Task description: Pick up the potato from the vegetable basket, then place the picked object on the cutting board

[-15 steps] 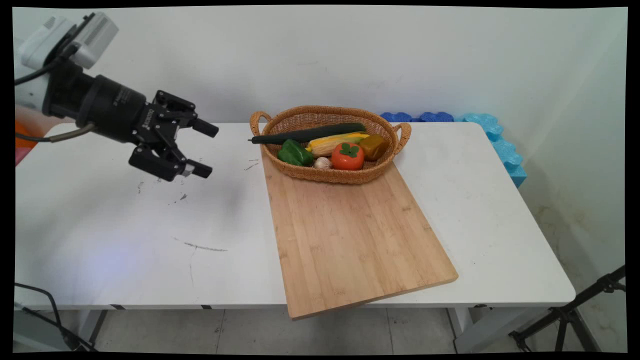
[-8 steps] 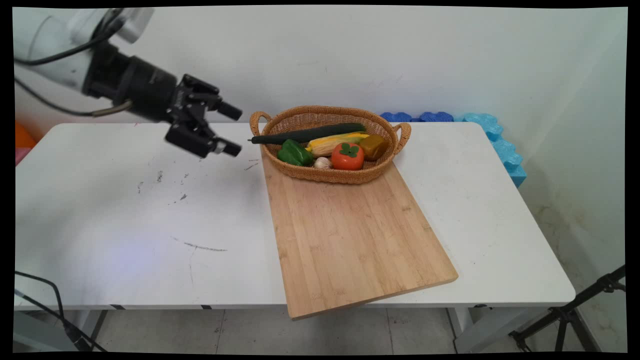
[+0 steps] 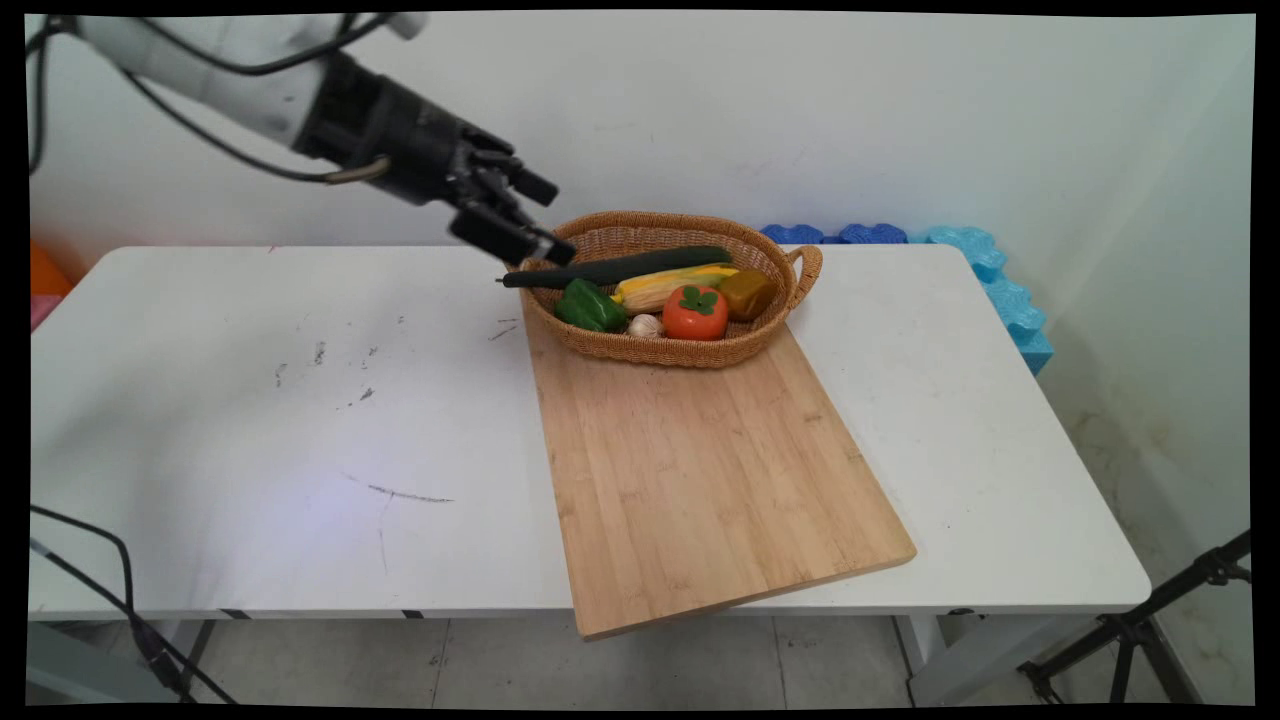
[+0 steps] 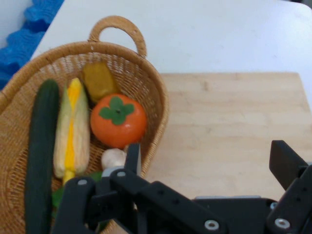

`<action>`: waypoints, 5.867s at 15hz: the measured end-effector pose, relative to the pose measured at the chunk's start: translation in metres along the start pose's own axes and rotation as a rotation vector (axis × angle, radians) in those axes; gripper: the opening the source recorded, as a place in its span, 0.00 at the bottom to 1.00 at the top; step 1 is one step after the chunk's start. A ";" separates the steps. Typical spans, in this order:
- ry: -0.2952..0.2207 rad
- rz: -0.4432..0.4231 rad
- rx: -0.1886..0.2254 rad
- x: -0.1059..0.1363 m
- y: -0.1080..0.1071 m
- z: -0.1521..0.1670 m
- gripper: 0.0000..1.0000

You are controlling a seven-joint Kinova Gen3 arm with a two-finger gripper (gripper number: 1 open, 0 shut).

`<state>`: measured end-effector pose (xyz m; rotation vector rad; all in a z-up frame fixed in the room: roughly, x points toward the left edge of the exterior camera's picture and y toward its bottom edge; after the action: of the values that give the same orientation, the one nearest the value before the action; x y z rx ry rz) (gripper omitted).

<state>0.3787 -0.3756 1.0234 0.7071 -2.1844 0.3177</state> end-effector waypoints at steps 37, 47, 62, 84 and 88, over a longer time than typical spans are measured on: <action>-0.345 -0.185 0.228 0.105 -0.076 0.321 1.00; -0.361 -0.212 0.226 0.100 -0.084 0.354 1.00; -0.354 -0.204 0.212 0.099 -0.079 0.371 0.00; -0.214 -0.077 0.180 0.117 -0.003 0.199 0.00; -0.229 -0.050 0.135 0.092 0.029 0.178 0.00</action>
<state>0.2030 -0.4658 0.9778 0.9098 -2.3730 0.3763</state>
